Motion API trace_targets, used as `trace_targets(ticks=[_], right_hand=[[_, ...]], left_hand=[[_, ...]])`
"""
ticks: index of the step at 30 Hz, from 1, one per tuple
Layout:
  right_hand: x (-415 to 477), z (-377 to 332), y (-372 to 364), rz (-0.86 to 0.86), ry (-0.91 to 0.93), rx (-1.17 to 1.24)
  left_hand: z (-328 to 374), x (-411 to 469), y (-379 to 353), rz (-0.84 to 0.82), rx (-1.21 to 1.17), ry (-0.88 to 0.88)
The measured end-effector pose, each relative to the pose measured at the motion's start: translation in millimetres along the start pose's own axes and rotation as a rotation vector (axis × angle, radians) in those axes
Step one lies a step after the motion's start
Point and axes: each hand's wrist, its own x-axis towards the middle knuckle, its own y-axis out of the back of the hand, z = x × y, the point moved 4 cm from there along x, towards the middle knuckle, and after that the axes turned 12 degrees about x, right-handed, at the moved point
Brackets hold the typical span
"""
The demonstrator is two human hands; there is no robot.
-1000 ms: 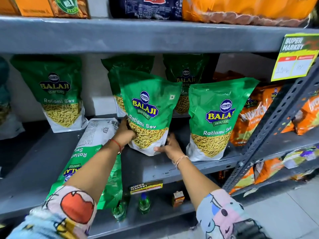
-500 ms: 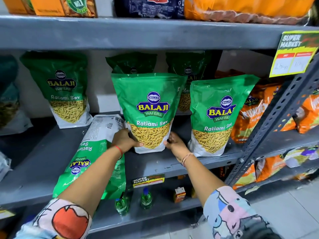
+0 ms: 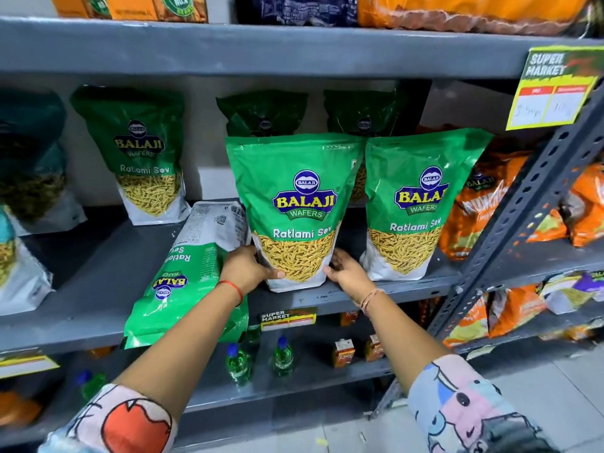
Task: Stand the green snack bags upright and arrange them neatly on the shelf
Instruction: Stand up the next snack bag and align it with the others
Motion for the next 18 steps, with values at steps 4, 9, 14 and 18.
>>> trace_targets(ticks=[4, 9, 14, 18], right_hand=[[-4.4, -0.8, -2.3, -0.036, 0.008, 0.006], [-19.4, 0.4, 1.3, 0.051, 0.022, 0.067], [-87.9, -11.2, -29.2, 0.235, 0.734, -0.539], [-92.9, -14.9, -103.8, -0.073, 0.975, -0.971]], left_hand=[[1.4, -4.5, 0.7, 0.009, 0.018, 0.000], [-6.0, -13.7, 21.2, 0.030, 0.069, -0.104], [-97.3, -22.7, 94.1, 0.542, 0.146, -0.067], [-172.8, 0.9, 94.5, 0.183, 0.399, -0.136]])
